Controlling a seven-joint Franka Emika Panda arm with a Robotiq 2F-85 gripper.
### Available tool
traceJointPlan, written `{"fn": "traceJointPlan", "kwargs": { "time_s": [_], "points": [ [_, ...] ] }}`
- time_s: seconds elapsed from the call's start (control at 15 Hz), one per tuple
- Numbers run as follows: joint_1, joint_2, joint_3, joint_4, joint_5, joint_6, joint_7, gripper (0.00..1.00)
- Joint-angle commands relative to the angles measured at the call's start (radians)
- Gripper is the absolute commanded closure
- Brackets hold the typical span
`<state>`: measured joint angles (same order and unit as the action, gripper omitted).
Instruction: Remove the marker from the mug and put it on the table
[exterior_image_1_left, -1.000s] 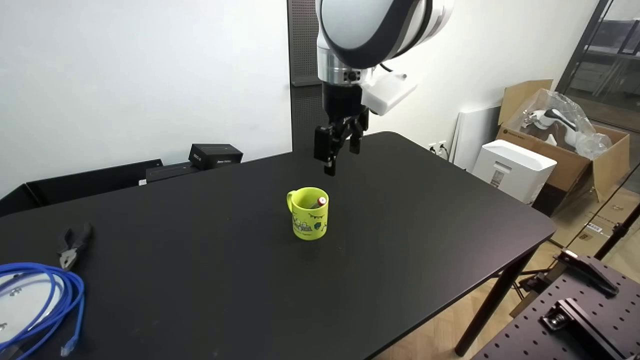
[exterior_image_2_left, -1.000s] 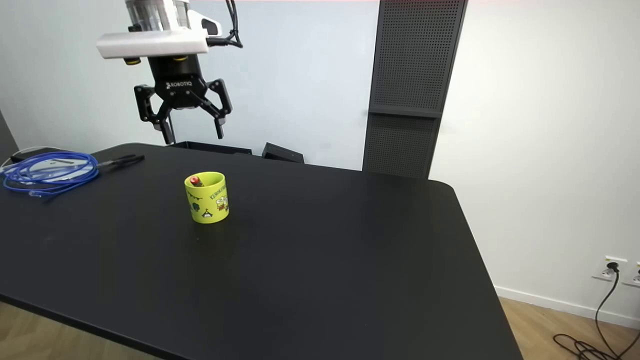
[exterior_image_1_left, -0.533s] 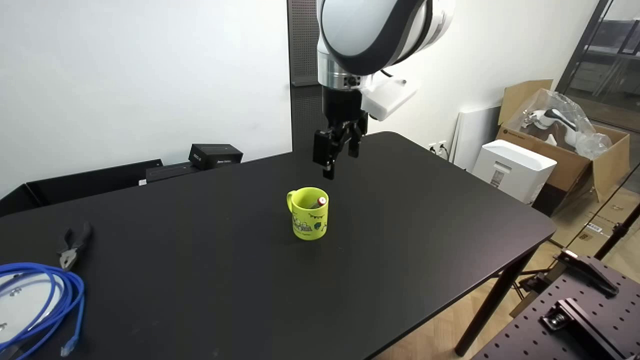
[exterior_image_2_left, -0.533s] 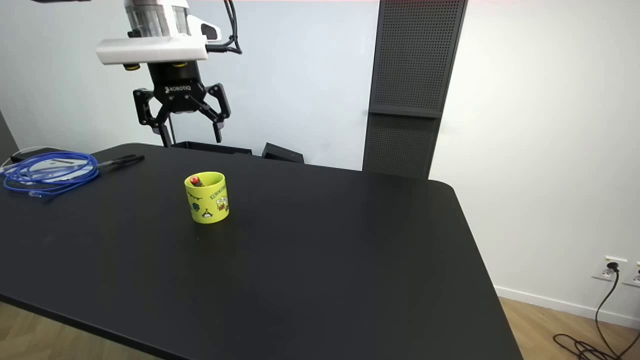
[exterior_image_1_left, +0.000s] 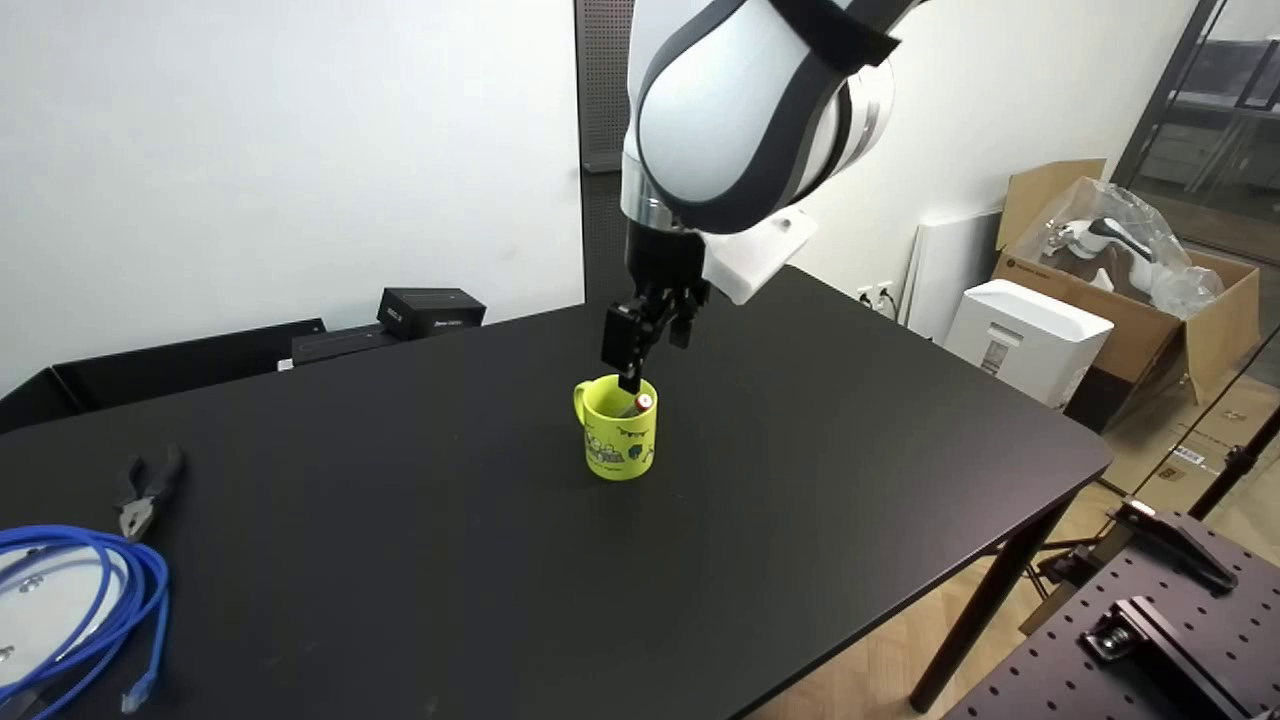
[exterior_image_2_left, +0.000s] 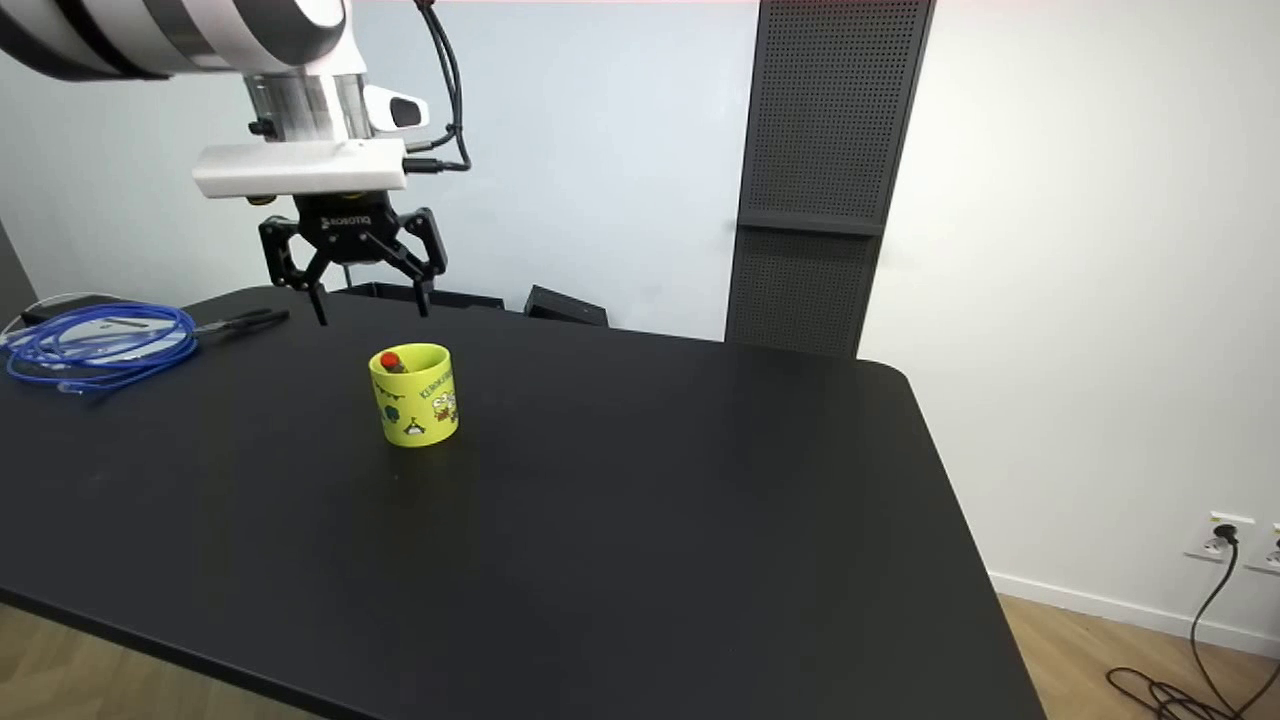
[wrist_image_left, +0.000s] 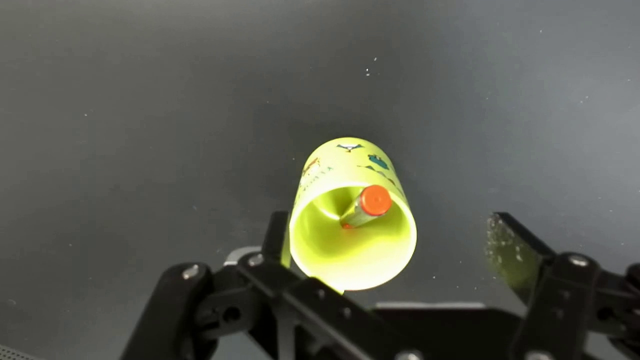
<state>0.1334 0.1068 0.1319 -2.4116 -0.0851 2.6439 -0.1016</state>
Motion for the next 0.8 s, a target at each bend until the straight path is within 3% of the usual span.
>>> {"fn": "traceJointPlan", "kwargs": {
  "time_s": [0.0,0.73],
  "points": [
    [0.008,0.043,-0.006,0.000,-0.047,0.108,0.037,0.00],
    [-0.001,0.116,-0.001,0.000,-0.015,0.148,0.012,0.00]
  ]
}}
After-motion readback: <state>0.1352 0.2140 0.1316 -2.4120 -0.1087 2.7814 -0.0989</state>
